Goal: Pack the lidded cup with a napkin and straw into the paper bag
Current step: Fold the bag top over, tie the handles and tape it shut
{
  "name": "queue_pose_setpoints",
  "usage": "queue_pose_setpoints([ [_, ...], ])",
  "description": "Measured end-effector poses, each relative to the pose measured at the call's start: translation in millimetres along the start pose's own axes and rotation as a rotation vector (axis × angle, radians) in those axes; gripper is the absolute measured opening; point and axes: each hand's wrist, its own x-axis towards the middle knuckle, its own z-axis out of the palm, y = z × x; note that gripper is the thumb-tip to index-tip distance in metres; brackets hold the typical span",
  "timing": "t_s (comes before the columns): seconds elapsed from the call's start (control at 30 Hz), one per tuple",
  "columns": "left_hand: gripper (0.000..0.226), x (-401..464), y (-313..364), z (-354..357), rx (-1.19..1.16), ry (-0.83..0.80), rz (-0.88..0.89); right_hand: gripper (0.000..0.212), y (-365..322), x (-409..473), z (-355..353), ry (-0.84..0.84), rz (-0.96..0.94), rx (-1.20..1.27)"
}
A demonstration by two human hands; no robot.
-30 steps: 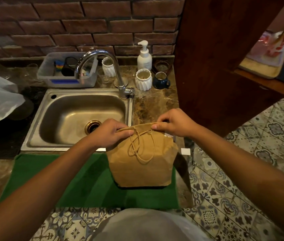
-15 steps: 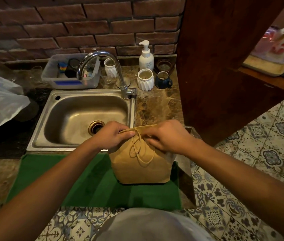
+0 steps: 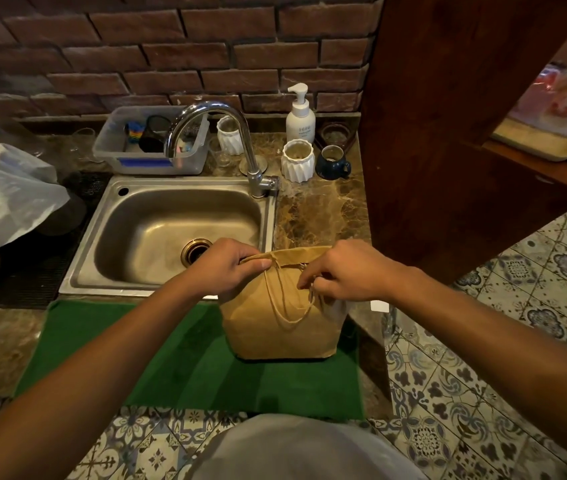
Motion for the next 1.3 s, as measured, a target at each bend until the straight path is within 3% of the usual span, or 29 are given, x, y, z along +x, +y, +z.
queue_pose_setpoints([
  [0.17,0.034,1.0,-2.7,-0.8,0.012,0.004,0.036,0.039,-4.7,-5.1,4.6,0.135,0.019,0.079],
  [0.23,0.034,1.2,-3.7,-0.9,0.012,0.005,0.041,0.038,0.0,-13.4,10.4,0.265,0.046,0.236],
  [0.3,0.031,-0.4,-3.6,-2.3,0.009,0.015,0.037,0.028,17.1,-24.0,19.4,0.534,0.200,0.488],
  [0.37,0.030,-2.3,-4.1,-4.1,0.000,0.025,0.029,0.022,51.5,-34.2,37.7,0.754,0.506,0.601],
  [0.4,0.030,-3.0,-5.1,-4.3,0.005,0.028,0.026,0.022,73.1,-39.4,53.2,0.745,0.683,0.596],
  [0.47,0.031,-3.4,-7.6,-4.1,0.026,0.031,0.023,0.029,108.4,-48.7,89.4,0.539,0.938,0.566],
  [0.57,0.035,-3.9,-7.2,-4.9,0.051,0.033,0.040,0.029,130.3,-57.1,133.1,0.305,1.038,0.516],
  [0.83,0.053,-4.8,-4.1,-5.0,0.079,0.057,0.051,0.045,137.2,-68.6,159.6,0.105,1.096,0.691],
  [1.0,0.051,-5.1,-4.0,-4.2,0.082,0.057,0.047,0.022,138.2,-77.5,161.1,0.124,1.093,0.851],
  [1.3,0.049,-5.5,-7.2,-1.4,0.105,0.064,0.064,0.018,121.5,-61.2,142.6,0.102,0.943,0.485],
])
